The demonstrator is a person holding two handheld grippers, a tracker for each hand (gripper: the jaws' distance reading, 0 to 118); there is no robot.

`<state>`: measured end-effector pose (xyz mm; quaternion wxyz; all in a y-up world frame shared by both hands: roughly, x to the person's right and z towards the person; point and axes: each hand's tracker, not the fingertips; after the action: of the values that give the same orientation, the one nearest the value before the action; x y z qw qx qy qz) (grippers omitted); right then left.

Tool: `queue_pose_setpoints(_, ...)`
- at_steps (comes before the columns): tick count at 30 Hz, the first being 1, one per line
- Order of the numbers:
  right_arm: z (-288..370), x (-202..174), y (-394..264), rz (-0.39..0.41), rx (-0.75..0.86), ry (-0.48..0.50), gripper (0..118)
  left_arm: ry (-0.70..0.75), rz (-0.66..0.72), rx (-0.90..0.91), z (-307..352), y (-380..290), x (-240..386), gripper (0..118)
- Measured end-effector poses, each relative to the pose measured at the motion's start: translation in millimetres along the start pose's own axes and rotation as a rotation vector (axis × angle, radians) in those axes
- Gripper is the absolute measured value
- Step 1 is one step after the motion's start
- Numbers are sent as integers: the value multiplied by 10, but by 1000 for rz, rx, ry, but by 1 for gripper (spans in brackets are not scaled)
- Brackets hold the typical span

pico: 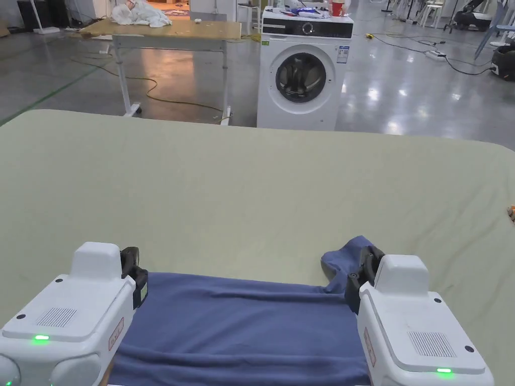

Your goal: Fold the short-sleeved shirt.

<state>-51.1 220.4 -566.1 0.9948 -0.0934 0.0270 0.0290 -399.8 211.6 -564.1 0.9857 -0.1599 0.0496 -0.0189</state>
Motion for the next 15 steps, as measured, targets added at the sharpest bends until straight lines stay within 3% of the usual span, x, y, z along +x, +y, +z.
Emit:
queue_pose_setpoints(10,-123,88,-78,16,-42,27,0,-69,22,-403,-1207,-15,-711,0)
queue_pose_setpoints(15,-200,190,-194,23,-90,16,0,-150,114,-559,-1716,-36,-910,3)
